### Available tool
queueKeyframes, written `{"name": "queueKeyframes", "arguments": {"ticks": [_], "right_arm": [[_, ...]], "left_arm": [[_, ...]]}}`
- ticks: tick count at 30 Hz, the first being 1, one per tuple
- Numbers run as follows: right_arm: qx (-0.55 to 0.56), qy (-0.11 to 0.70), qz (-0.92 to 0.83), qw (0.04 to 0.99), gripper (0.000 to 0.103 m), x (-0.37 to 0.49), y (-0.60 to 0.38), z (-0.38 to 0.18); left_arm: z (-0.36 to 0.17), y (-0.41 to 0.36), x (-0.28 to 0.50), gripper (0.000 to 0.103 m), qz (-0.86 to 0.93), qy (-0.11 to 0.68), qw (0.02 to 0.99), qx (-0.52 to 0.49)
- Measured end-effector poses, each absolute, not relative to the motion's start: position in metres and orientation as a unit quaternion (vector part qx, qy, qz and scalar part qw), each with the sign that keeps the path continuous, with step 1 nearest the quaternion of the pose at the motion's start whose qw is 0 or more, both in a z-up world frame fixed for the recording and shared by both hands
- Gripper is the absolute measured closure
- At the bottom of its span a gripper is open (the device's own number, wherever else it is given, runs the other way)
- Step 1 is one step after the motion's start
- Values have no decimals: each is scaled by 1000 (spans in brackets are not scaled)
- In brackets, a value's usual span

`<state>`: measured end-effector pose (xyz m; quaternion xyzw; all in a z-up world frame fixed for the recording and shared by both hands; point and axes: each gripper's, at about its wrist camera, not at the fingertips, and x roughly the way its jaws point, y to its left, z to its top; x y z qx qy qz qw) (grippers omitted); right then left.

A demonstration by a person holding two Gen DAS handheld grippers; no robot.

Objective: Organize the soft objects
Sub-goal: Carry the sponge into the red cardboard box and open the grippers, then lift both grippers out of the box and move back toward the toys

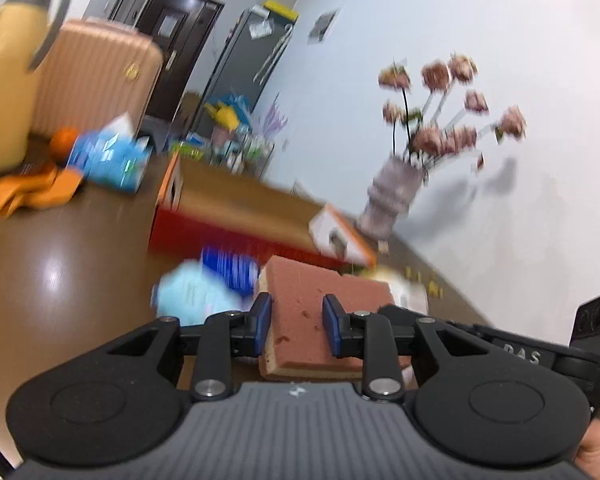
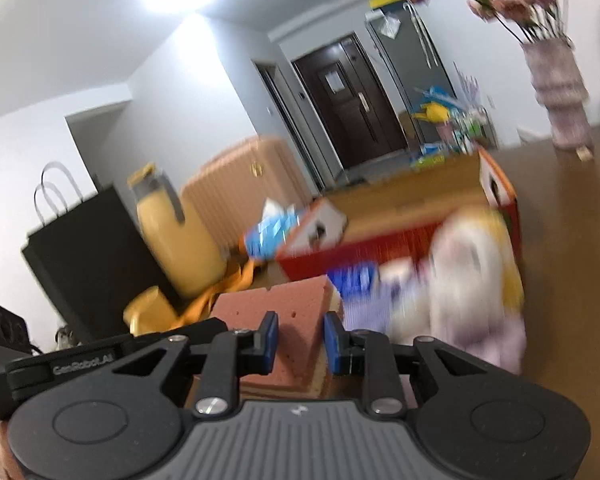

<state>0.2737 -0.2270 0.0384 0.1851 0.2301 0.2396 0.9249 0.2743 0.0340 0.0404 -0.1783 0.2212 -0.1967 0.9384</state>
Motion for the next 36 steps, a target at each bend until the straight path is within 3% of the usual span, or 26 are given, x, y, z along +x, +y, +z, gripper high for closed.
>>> {"name": "queueKeyframes", "arguments": {"ticks": [4, 10, 18, 23, 25, 27, 28, 32, 34, 36], "right_arm": [[163, 227, 248, 928, 79, 352, -224, 80], [166, 272, 231, 919, 79, 506, -215, 114], [179, 410, 195, 873, 79, 678, -189, 45], [162, 444, 196, 859, 77, 711, -172, 19], [152, 438, 190, 866, 77, 712, -171, 15], [151, 427, 186, 872, 76, 707, -173, 19], [151, 422, 185, 874, 76, 702, -176, 24], [149, 399, 174, 888, 74, 684, -199, 54], [141, 383, 170, 897, 73, 668, -211, 78], [125, 361, 167, 909, 64, 642, -225, 107]], "left_arm": [[79, 37, 353, 75, -205, 200, 946, -153], [99, 37, 500, 75, -182, 242, 941, -151], [31, 28, 633, 75, -110, 344, 925, -116], [15, 18, 652, 69, -99, 348, 930, -59], [15, 17, 653, 58, -106, 349, 930, -53], [20, 14, 649, 54, -100, 335, 936, -43], [24, 13, 644, 49, -97, 329, 939, -31], [50, 14, 624, 47, -88, 301, 949, -5], [69, 17, 612, 41, -84, 288, 954, -7], [93, 22, 593, 35, -79, 268, 960, -5]]}}
